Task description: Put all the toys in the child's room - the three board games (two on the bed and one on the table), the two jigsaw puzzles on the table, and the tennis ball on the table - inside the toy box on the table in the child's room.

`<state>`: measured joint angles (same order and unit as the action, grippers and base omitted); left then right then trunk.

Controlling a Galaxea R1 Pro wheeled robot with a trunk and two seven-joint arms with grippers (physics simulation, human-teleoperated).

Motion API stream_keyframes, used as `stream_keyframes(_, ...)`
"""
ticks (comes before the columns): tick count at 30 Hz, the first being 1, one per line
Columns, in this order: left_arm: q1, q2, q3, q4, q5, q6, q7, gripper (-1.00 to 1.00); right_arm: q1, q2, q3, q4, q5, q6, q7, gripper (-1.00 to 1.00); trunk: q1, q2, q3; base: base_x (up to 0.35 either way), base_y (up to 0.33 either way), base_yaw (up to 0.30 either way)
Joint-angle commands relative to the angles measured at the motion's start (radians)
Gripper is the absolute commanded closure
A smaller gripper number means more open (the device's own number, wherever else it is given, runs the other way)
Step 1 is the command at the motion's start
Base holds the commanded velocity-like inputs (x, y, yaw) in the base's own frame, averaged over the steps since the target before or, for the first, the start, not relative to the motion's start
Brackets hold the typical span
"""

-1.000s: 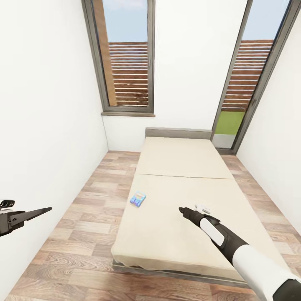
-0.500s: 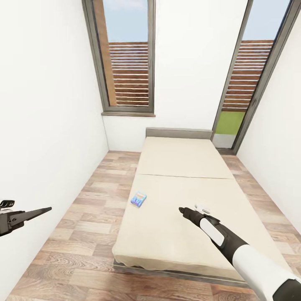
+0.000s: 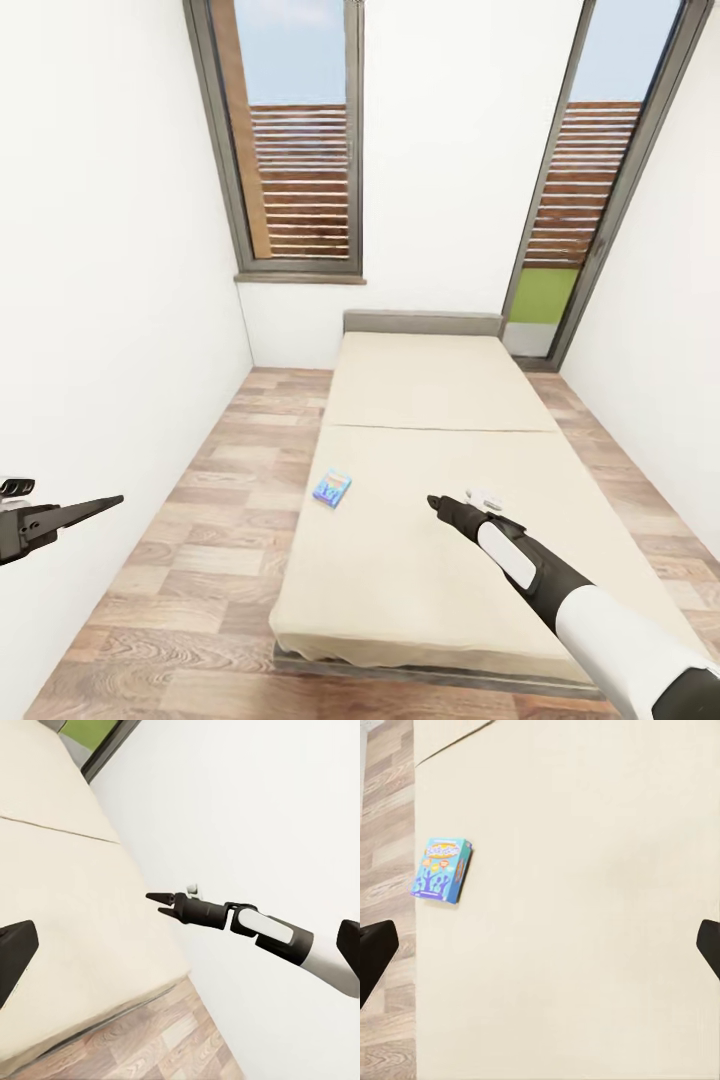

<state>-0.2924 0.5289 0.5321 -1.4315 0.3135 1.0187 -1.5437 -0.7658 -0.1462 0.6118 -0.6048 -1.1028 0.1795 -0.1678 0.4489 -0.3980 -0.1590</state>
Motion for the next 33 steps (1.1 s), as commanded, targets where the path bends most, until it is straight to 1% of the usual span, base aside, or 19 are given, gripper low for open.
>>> stream_keyframes(1,-0.001,0.000,0.000,0.000,-0.001,0.011,-0.004,-1.00,-0.001,-0.001,0.007,-0.003,-0.007,-0.001,-0.009,-1.00,0.001,-0.002,-0.001,0.226,0.195,-0.136)
stream_keyframes(8,-0.001,0.000,0.000,0.000,-0.001,0.011,-0.005,-1.00,-0.001,-0.001,0.008,-0.002,-0.006,-0.007,-0.008,-1.00,0.001,-0.002,0.009,0.159,0.126,-0.139)
stream_keyframes(23,-0.001,0.000,0.000,0.000,-0.001,0.011,-0.006,-1.00,-0.002,-0.001,0.008,-0.002,-0.006,-0.008,-0.009,-1.00,0.001,-0.002,0.030,0.011,0.008,-0.135)
stream_keyframes(33,-0.001,-0.001,0.000,0.000,-0.001,0.011,-0.006,-1.00,-0.002,-0.001,0.009,-0.001,-0.006,-0.007,-0.009,-1.00,0.001,-0.002,0.033,0.023,0.000,-0.025)
